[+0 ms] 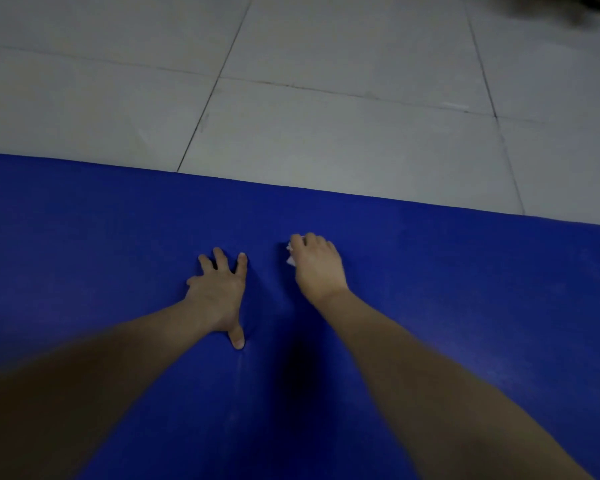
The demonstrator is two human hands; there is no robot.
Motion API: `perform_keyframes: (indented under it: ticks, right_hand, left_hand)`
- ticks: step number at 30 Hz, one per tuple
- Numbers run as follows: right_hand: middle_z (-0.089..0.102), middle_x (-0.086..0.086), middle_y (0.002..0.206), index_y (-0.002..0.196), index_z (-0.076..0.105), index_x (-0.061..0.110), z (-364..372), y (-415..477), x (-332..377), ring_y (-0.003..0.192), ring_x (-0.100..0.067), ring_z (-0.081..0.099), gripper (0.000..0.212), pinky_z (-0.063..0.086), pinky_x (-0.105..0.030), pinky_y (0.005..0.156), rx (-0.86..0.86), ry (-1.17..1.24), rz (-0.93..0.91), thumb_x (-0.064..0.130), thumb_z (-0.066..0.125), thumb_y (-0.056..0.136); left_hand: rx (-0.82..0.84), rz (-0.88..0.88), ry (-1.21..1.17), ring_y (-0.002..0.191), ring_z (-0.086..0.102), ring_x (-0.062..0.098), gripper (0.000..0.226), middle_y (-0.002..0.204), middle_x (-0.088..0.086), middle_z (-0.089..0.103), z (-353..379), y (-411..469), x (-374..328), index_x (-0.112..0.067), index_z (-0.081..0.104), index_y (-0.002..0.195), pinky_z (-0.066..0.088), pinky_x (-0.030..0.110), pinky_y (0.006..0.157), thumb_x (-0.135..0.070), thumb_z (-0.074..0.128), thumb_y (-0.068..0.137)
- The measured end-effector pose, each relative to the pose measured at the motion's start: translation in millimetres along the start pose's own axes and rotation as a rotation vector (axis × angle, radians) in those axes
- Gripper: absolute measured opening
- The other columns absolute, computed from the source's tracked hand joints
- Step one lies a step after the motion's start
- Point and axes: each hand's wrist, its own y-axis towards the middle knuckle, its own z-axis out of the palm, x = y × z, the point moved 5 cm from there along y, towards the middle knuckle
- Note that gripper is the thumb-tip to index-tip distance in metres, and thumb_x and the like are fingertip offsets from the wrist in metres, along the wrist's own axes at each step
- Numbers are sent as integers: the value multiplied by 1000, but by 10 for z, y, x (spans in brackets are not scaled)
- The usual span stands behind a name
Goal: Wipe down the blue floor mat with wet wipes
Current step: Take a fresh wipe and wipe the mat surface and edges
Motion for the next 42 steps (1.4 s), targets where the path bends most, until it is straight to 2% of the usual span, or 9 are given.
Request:
perform_keyframes:
  ticks: [9, 14, 20, 24, 28, 32, 35, 38, 42]
  right_hand:
    - [59, -24, 100, 111, 54, 2, -542, -678, -2098, 85, -40, 59, 23, 41, -41, 63, -89, -159, 569, 20, 61, 97]
    - [58, -24, 112, 114, 49, 1, -538, -656, -2208, 98, -40, 58, 25, 42, -41, 68, -107, -45, 820, 9, 62, 95]
    - [56, -21, 119, 121, 53, 0, -256, 21, -1042, 104, -30, 56, 26, 53, -36, 80, -12, -58, 508, 10, 54, 97]
    - [51, -18, 130, 134, 48, 1, -64, 221, -162, 116, -29, 51, 43, 51, -36, 96, 62, -75, 199, 7, 56, 93]
    - [55, -10, 126, 130, 56, 9, -142, 218, -150, 114, -28, 54, 37, 45, -39, 99, 95, -96, 7, 4, 54, 93]
    - [65, -6, 106, 115, 68, 15, -388, 101, -864, 91, -28, 63, 24, 50, -41, 80, 37, -97, 124, 7, 53, 98]
    - [60, -8, 88, 90, 64, 13, -599, -110, -1530, 76, -30, 59, 17, 36, -36, 63, 29, -245, 247, 10, 51, 99]
    - [58, -12, 90, 91, 63, 10, -772, -392, -2171, 72, -29, 50, 10, 33, -35, 64, 40, -360, 423, 8, 54, 96]
    - [58, -20, 112, 114, 65, 3, -642, -491, -2310, 99, -37, 54, 25, 42, -45, 84, 7, -345, 613, 3, 57, 91]
  left_hand:
    - [8, -5, -13, 150, -1, 53, 171, 161, 29, -18, 1, -1, 1, -16, -25, 157, 43, 59, 109, -63, 95, 44]
    - [-11, -2, 4, 149, 1, 54, 172, 160, 29, -15, -13, 8, -23, -15, -24, 157, 44, 60, 108, -64, 95, 43]
    - [-2, -14, 15, 149, 2, 54, 172, 160, 30, -15, 5, 24, -12, -15, -24, 157, 45, 60, 107, -64, 95, 43]
    - [5, -13, 33, 149, 3, 55, 171, 160, 31, -16, 0, 14, -25, -14, -24, 156, 44, 60, 108, -66, 94, 45]
    - [6, -10, 29, 148, 4, 54, 171, 159, 30, -16, 2, 8, -16, -15, -24, 157, 45, 59, 107, -67, 93, 44]
    - [-2, -8, 24, 149, 4, 53, 171, 160, 29, -16, -5, 3, -2, -16, -24, 157, 45, 58, 107, -67, 93, 43]
    - [3, -14, 21, 149, 3, 53, 171, 160, 29, -16, -4, 0, -10, -16, -25, 157, 45, 58, 108, -66, 94, 44]
    - [4, -13, 11, 149, 1, 53, 171, 160, 29, -18, 11, 10, -14, -15, -25, 157, 44, 58, 109, -64, 95, 44]
    - [-4, -16, 17, 149, 1, 54, 171, 159, 30, -17, 2, 13, -30, -14, -25, 156, 44, 59, 108, -63, 95, 44]
